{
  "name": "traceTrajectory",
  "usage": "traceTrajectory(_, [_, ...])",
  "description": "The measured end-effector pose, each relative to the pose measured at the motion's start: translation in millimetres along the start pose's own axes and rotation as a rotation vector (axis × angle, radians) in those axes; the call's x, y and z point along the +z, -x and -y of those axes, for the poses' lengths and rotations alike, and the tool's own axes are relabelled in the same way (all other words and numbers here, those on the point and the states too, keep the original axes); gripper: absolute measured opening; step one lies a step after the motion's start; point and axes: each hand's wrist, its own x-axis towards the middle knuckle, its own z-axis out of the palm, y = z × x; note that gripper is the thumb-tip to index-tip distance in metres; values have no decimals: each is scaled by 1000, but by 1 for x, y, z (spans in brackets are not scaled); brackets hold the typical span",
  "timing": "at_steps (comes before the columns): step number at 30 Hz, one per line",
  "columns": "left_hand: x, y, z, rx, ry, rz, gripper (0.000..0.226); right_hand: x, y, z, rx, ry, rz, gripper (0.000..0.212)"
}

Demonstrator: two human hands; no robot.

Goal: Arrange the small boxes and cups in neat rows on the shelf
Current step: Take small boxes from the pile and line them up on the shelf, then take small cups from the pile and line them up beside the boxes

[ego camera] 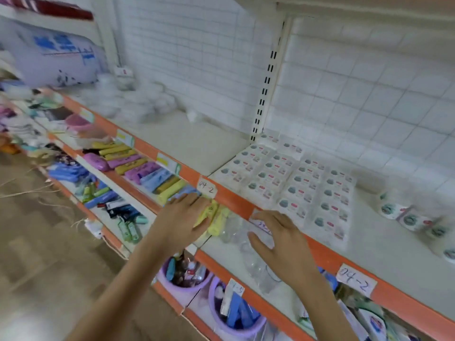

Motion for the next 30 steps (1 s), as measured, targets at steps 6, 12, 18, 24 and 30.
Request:
traceTrajectory(6, [-15,97,23,-255,11,22,27,46,15,44,-79,-70,143,43])
traceTrajectory(12, [-28,156,65,-538,42,43,29,89,3,87,-197,-147,275,31])
traceTrajectory(18, [-52,183,147,-637,74,-10,28,144,-60,148,-273,-182,348,33])
traceTrajectory(24, [-91,184,271,-628,4,-23,30,201,-152,230,-298,-201,332,35])
traceTrajectory(30, [-113,164,382,-547,-19,13,31,255,-229,282,-280,-218,310,32])
